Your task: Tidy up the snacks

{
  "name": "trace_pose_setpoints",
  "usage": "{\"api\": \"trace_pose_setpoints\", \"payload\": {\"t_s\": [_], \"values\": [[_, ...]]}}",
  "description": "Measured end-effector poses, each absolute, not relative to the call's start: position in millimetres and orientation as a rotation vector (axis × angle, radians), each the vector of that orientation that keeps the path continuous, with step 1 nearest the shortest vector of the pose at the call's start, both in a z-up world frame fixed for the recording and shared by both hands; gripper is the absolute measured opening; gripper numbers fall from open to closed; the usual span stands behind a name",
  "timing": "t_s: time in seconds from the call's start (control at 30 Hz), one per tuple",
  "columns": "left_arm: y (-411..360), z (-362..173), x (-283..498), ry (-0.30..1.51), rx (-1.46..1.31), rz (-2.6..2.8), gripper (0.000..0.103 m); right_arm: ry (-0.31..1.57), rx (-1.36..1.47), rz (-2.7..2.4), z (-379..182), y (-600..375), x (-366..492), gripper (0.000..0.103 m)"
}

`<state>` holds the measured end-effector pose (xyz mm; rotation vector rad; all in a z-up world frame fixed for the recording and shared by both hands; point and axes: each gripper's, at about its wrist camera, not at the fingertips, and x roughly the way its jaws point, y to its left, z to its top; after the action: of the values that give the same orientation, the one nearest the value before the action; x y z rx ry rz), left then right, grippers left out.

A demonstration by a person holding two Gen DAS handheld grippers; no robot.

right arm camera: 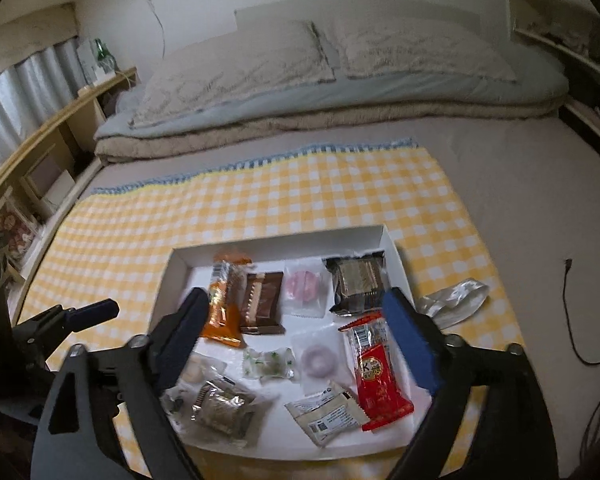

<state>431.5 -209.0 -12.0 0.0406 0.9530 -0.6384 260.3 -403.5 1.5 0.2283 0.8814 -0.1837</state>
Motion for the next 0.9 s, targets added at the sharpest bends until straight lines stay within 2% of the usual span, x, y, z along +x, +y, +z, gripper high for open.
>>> {"api": "trace_pose_setpoints", "payload": {"t_s": [0.37, 0.57, 0.9], "values": [[-156.3, 53.0, 376.5, 0.902, 0.088, -0.485, 0.103, 0.808, 0.211, -0.234, 45.2, -384.6, 217.8, 0.103], [-133.5, 94.2, 322.1, 0.782, 0.082, -0.438, 0.103, 0.758, 0.184, -0.246, 64.9, -365.1, 184.9, 0.103], [-79.5, 113.2, 215.5, 0.637, 0.085, -0.366, 0.103, 0.693, 0.124, -0.245, 84.5, -336.4, 137.2, 0.103]]}}
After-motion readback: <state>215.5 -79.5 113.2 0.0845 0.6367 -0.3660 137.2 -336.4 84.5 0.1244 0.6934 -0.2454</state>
